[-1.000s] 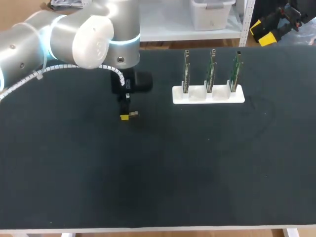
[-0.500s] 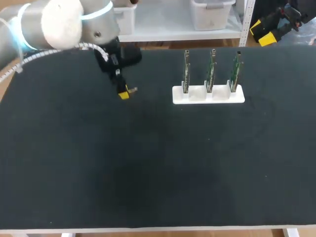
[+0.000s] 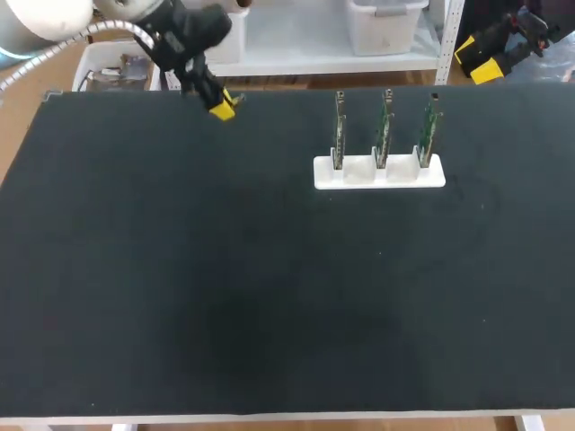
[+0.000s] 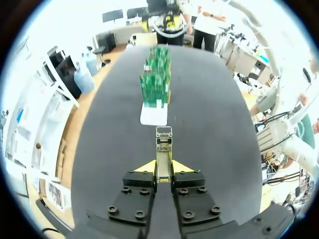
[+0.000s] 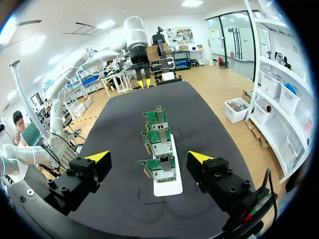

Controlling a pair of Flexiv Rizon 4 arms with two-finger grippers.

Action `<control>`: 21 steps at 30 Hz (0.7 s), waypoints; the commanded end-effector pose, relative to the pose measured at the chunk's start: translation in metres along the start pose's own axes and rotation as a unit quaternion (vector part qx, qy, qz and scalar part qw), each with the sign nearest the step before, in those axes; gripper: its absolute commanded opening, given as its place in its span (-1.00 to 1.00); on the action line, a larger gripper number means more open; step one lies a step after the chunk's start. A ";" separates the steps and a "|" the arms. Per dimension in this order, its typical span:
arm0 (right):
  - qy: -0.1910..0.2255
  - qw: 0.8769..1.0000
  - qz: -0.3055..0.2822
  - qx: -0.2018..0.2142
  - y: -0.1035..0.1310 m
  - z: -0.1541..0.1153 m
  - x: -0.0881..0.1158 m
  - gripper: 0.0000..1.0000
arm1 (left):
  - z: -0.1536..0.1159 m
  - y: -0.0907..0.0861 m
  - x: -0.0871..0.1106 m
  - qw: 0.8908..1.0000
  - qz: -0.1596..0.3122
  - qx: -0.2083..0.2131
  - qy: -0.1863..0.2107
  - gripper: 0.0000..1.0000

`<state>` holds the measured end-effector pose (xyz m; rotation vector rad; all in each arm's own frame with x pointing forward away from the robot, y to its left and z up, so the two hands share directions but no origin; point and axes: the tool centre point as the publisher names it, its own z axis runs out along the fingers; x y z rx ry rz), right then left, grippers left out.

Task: Pick up the optical module with the left hand, and insert it into the network port with the right hand.

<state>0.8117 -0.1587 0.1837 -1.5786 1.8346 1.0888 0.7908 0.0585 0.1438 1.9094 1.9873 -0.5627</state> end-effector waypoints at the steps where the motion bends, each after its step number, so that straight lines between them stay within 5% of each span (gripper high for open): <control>1: 0.001 0.997 0.000 -0.076 -0.008 -0.002 -0.002 1.00 | -0.015 0.004 -0.005 0.999 0.011 0.003 -0.052 -1.00; 12: 0.001 0.997 0.000 -0.076 -0.008 -0.002 -0.002 1.00 | -0.037 0.021 -0.060 0.978 0.072 0.052 -0.191 -1.00; 21: 0.001 0.997 0.000 -0.076 -0.008 -0.002 -0.002 1.00 | -0.042 0.027 -0.081 0.978 0.078 0.059 -0.184 -1.00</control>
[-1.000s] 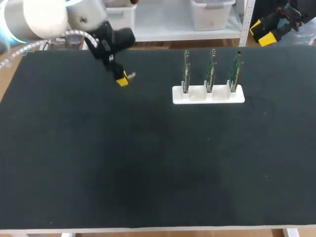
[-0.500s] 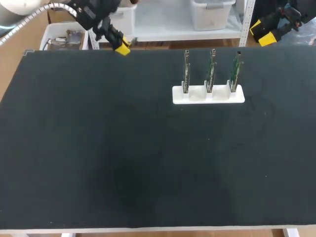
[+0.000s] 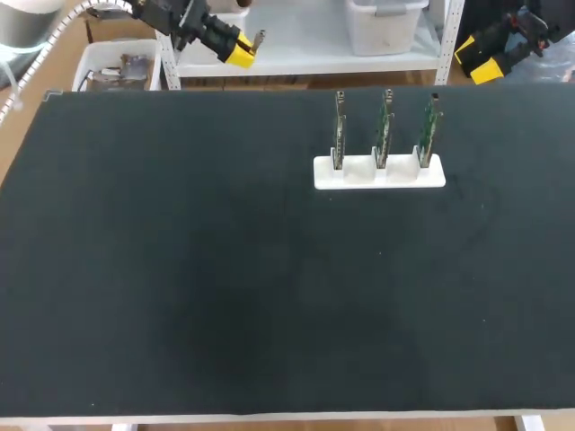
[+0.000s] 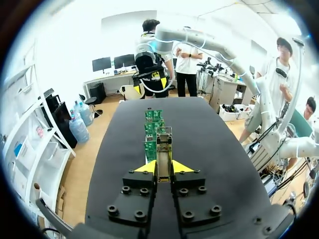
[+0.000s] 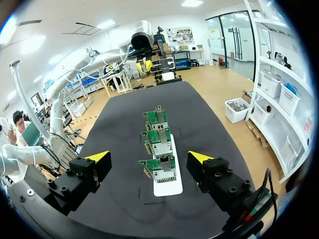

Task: Pick up the optical module with the left hand, and insert it into the network port with the right hand.

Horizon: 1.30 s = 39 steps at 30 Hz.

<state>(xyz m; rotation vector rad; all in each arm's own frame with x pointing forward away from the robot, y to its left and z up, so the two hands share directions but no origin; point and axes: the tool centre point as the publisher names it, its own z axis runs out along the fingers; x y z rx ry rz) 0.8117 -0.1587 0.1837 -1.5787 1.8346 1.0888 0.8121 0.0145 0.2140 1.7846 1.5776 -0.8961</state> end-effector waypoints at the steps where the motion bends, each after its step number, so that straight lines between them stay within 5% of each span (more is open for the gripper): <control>1: 0.001 0.997 0.000 -0.076 -0.008 -0.002 -0.002 1.00 | 0.000 0.011 -0.006 0.999 -0.001 0.029 0.018 -1.00; 17: 0.001 0.997 0.000 -0.076 -0.008 -0.002 -0.002 1.00 | 0.005 0.010 -0.005 0.999 0.002 0.030 0.021 -1.00; 29: 0.001 0.997 0.000 -0.076 -0.008 -0.002 -0.002 1.00 | 0.030 0.029 -0.050 0.995 0.069 0.005 -0.066 -1.00; 39: 0.001 0.997 0.000 -0.076 -0.008 -0.002 -0.002 1.00 | 0.055 0.042 -0.063 0.992 0.052 0.000 -0.115 -1.00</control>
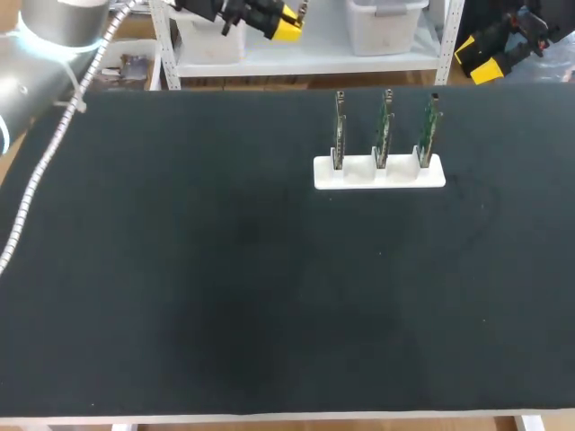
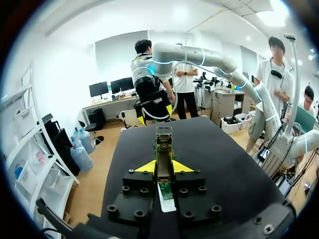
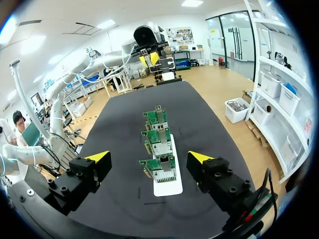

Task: Pick up the optical module with the left hand, and insert it into the network port with the right hand.

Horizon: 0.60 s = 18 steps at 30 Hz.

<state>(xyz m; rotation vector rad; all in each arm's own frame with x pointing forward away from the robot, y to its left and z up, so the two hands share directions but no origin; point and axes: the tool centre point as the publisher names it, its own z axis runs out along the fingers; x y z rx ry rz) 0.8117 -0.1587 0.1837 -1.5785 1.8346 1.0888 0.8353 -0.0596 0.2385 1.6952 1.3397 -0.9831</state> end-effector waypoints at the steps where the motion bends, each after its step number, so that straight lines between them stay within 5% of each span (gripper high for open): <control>1: 0.001 0.997 0.000 -0.076 -0.008 -0.002 -0.002 1.00 | 0.016 0.011 0.003 1.000 -0.004 0.007 -0.015 -1.00; 18: 0.001 0.997 0.000 -0.076 -0.008 -0.002 -0.002 1.00 | 0.062 0.039 -0.015 0.998 0.015 0.039 -0.049 -1.00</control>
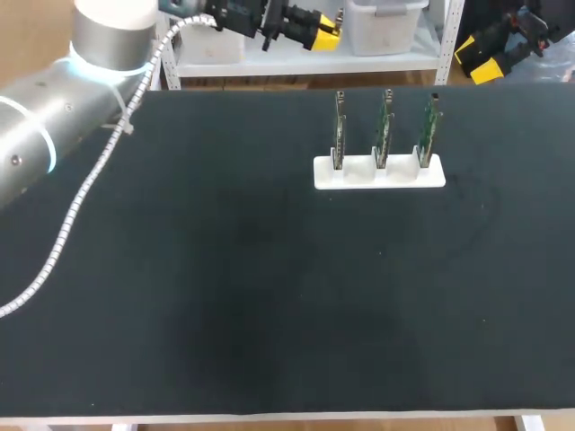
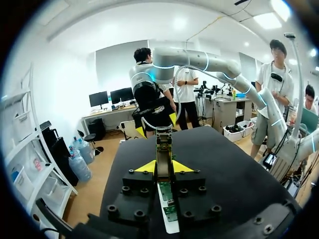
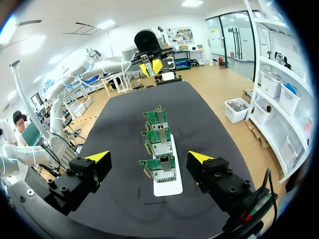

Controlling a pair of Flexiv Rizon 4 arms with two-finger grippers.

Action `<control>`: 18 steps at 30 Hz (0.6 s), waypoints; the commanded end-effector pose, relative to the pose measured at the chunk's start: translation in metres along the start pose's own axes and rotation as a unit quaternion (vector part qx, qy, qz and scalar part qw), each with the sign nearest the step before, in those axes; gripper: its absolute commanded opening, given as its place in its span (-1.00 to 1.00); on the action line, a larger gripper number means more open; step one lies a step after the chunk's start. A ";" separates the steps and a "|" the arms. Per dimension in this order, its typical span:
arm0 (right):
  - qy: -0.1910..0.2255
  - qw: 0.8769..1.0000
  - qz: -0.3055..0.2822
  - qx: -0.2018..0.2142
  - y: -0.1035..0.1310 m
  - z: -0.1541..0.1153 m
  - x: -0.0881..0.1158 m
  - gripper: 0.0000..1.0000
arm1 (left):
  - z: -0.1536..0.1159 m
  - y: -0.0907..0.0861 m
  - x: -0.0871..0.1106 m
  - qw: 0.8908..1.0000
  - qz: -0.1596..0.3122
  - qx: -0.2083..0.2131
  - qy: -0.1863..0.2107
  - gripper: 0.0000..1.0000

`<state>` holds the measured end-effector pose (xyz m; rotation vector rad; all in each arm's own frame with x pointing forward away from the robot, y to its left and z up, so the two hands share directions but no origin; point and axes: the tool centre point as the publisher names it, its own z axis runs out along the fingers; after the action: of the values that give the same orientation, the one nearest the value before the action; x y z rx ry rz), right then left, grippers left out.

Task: Pick up the optical module with the left hand, and insert it into the network port with the right hand.

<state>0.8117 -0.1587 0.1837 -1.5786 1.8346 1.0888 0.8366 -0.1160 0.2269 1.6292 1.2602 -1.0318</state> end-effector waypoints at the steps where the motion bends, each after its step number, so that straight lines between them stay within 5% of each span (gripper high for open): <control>1: 0.001 0.997 0.000 -0.076 -0.008 -0.002 -0.002 1.00 | 0.009 0.031 -0.003 0.999 0.003 0.045 -0.002 -1.00; 18: 0.001 0.997 0.000 -0.076 -0.008 -0.002 -0.002 1.00 | 0.069 0.038 -0.024 0.995 0.024 0.093 0.010 -1.00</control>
<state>0.8117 -0.1587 0.1837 -1.5786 1.8346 1.0888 0.8341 -0.1816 0.2265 1.6321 1.2304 -0.9772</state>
